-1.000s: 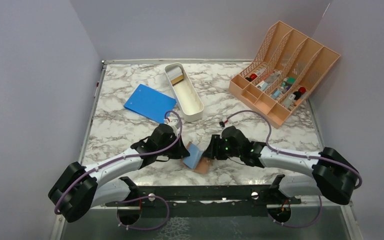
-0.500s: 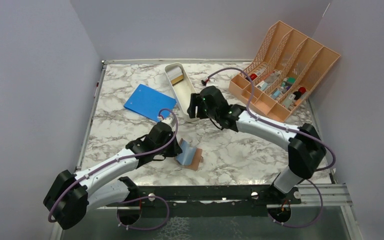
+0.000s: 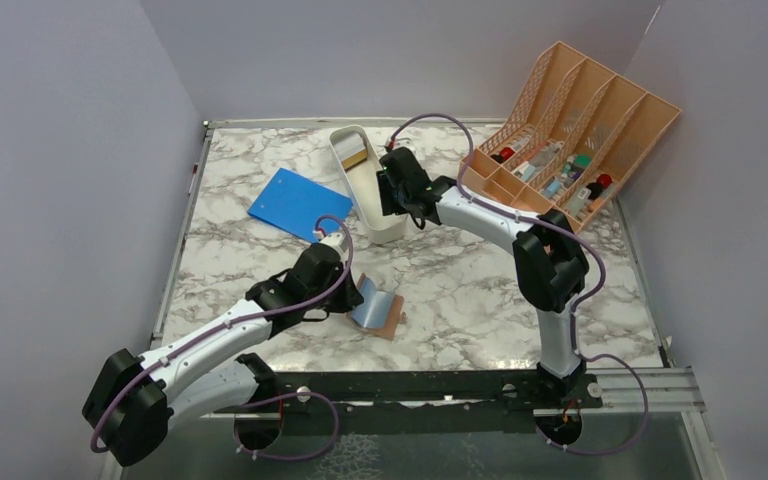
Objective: Put the credit cards into the card holder
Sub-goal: Move the storage box to the center of the board, then pick up the credit card from the storage box.
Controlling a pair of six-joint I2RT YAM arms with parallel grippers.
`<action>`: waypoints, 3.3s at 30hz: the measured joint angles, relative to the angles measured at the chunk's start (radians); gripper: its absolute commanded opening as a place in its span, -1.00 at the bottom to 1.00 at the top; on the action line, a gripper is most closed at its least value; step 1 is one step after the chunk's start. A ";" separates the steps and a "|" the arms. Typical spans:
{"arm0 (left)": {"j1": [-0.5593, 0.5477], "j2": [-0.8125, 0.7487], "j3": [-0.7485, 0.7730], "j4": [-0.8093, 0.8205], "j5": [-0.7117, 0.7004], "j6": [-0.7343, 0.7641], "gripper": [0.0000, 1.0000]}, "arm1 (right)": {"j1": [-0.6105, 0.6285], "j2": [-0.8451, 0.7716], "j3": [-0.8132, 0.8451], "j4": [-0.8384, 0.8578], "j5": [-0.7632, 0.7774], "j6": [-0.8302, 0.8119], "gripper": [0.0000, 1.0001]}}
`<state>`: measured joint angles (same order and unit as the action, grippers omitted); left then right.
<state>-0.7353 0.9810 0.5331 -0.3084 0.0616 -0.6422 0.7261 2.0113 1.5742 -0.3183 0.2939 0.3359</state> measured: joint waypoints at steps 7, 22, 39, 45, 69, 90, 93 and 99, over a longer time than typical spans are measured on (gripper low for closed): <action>0.000 -0.031 0.000 -0.021 0.002 0.011 -1.00 | -0.004 0.023 0.041 -0.080 0.039 0.001 -0.42; 0.000 -0.055 0.000 -0.031 0.001 0.015 -1.00 | -0.008 -0.058 -0.065 -0.177 0.117 0.111 -0.81; 0.000 0.135 0.126 0.015 -0.050 0.014 -1.00 | -0.008 -0.502 -0.485 -0.362 0.138 0.322 -0.80; 0.001 0.278 0.187 0.090 -0.051 0.018 -1.00 | -0.008 -0.671 -0.638 -0.401 0.105 0.371 -0.71; 0.077 0.453 0.238 0.190 0.069 -0.012 -1.00 | -0.012 -1.012 -0.701 -0.249 -0.043 -0.005 -0.11; 0.139 0.280 -0.032 0.314 0.215 -0.142 -0.94 | -0.140 -0.628 -0.657 0.232 -0.425 -1.163 -0.10; 0.139 0.262 -0.038 0.315 0.220 -0.143 -0.94 | -0.169 -0.599 -0.657 0.254 -0.492 -1.266 -0.11; 0.140 0.241 -0.059 0.322 0.229 -0.144 -0.93 | -0.180 -0.490 -0.657 0.264 -0.581 -1.457 -0.10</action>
<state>-0.5957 1.2224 0.4740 0.0135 0.2905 -0.7864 0.5465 1.5215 0.9173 -0.0547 -0.2871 -1.1213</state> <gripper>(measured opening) 0.037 0.446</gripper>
